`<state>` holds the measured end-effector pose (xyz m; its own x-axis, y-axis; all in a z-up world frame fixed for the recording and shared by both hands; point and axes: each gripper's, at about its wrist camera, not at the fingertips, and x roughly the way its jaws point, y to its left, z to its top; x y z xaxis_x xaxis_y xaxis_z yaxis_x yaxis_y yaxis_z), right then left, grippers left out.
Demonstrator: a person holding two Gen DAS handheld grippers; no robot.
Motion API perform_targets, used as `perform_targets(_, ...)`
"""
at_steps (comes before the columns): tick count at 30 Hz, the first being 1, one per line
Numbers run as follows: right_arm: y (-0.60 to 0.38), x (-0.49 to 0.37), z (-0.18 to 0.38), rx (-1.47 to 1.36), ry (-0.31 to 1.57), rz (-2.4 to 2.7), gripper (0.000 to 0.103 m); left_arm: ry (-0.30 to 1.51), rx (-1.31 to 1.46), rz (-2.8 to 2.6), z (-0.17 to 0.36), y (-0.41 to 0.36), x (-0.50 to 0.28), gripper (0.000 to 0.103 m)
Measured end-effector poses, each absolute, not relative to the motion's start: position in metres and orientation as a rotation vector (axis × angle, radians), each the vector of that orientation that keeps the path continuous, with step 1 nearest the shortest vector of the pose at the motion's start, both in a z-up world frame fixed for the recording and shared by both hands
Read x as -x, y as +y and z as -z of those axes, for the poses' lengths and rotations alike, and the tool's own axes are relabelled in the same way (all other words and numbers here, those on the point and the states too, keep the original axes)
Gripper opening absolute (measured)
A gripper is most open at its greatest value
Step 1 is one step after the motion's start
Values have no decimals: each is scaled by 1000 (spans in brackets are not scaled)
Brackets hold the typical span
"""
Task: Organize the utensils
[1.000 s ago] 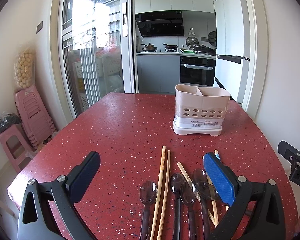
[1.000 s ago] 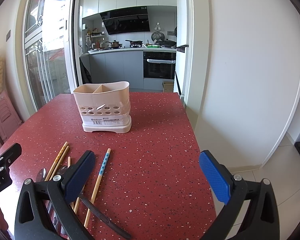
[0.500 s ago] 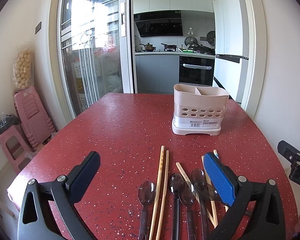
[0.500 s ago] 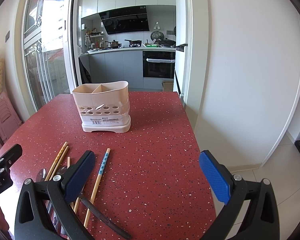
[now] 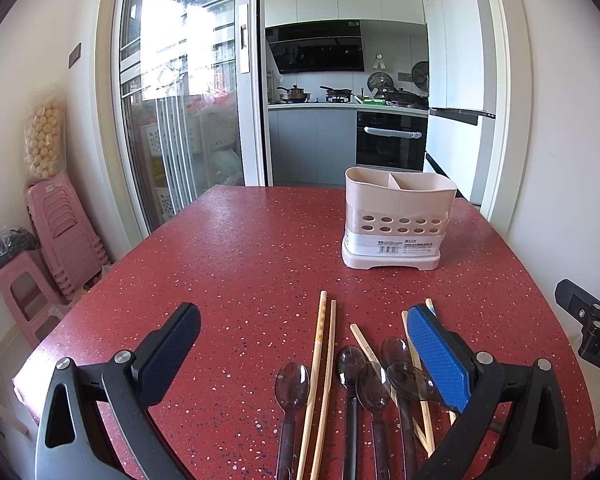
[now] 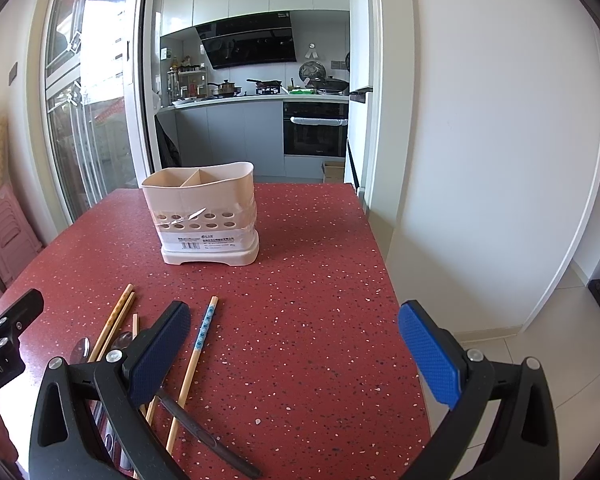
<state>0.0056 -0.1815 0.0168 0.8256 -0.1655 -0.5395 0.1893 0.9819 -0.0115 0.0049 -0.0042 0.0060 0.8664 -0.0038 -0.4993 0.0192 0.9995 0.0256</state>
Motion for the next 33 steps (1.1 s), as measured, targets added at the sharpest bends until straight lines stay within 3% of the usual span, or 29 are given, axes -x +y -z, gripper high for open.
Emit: perform_targets(33,-179,-11,-15,-44,587,183,103,539,-31,15,0,0,-7,103)
